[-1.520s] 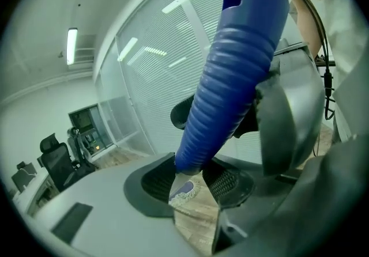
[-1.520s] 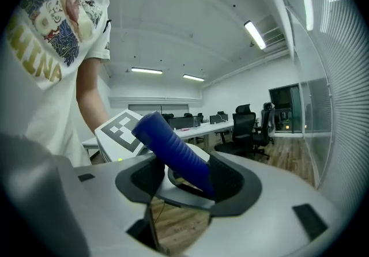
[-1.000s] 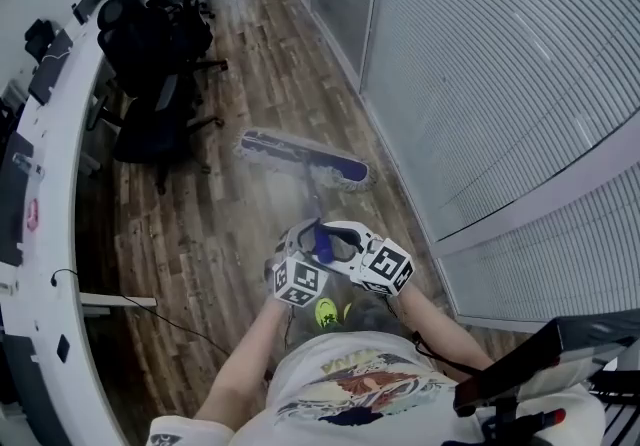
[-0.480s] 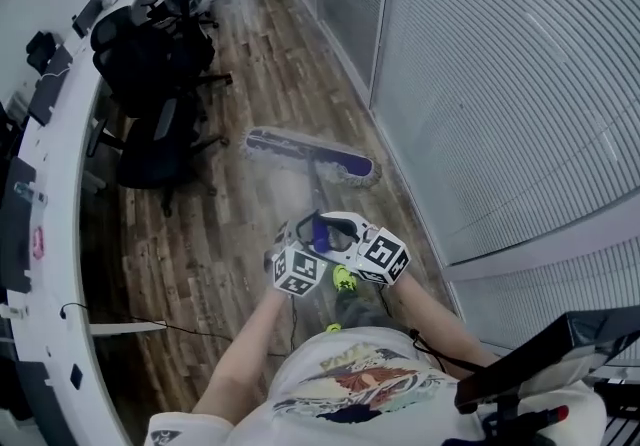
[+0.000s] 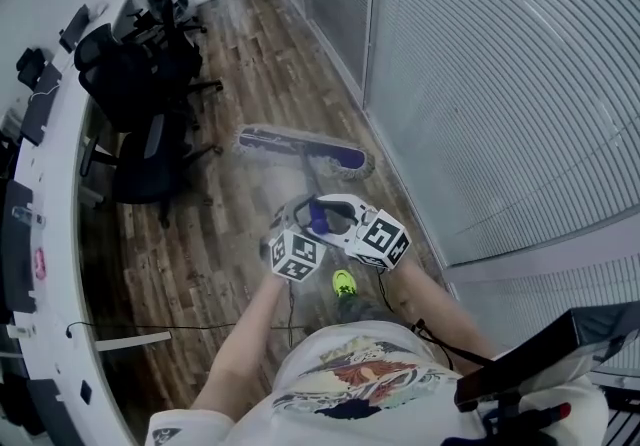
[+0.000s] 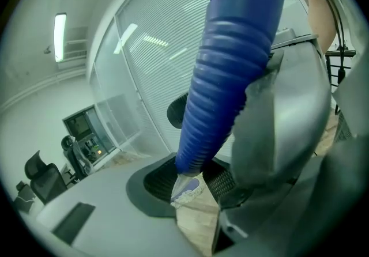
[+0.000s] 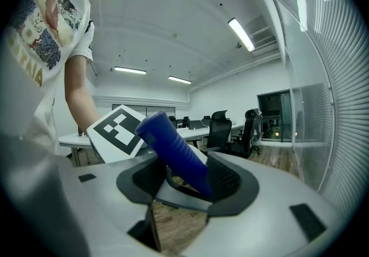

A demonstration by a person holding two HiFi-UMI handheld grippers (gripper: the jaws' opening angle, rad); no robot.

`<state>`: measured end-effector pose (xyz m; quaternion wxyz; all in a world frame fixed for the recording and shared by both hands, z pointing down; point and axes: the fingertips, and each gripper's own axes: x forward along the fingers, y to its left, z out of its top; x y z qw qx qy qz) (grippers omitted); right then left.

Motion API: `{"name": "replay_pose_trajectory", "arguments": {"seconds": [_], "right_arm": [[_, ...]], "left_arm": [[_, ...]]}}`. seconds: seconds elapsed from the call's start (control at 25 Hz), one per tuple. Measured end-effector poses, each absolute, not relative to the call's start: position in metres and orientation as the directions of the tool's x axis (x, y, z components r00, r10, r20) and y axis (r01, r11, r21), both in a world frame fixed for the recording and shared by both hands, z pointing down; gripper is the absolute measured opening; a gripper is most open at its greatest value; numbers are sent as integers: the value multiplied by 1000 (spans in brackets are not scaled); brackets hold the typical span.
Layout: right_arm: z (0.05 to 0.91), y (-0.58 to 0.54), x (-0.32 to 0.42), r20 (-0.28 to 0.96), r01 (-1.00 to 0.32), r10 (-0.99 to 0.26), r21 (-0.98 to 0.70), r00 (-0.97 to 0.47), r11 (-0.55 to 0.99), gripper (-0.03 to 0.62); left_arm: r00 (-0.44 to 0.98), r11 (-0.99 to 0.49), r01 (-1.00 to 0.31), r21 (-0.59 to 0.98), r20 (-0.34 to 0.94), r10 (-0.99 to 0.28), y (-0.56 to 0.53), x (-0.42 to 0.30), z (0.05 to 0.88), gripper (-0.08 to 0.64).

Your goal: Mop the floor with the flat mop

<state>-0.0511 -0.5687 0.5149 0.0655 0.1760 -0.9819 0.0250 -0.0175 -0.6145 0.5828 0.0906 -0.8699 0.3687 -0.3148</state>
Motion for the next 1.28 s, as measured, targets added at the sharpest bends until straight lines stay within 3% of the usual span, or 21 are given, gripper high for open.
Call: {"name": "replay_pose_trajectory", "arguments": {"seconds": [0.52,1.08,1.28], "right_arm": [[535,-363,-56,158,-357,-350,-21,-923,934,221],[514,-142,29,137,-349,-338,-65,-931,935,221],[493,-76,69,49,-364,-361,-78,-931,928,221]], "left_arm": [[554,-718,-602,-349,465,-690,-409,-21,603,127],[561,-716,-613,-334,454,-692,-186,63,583,129],[560,-685,-654,-322,403,-724,-119,101,563,130]]}}
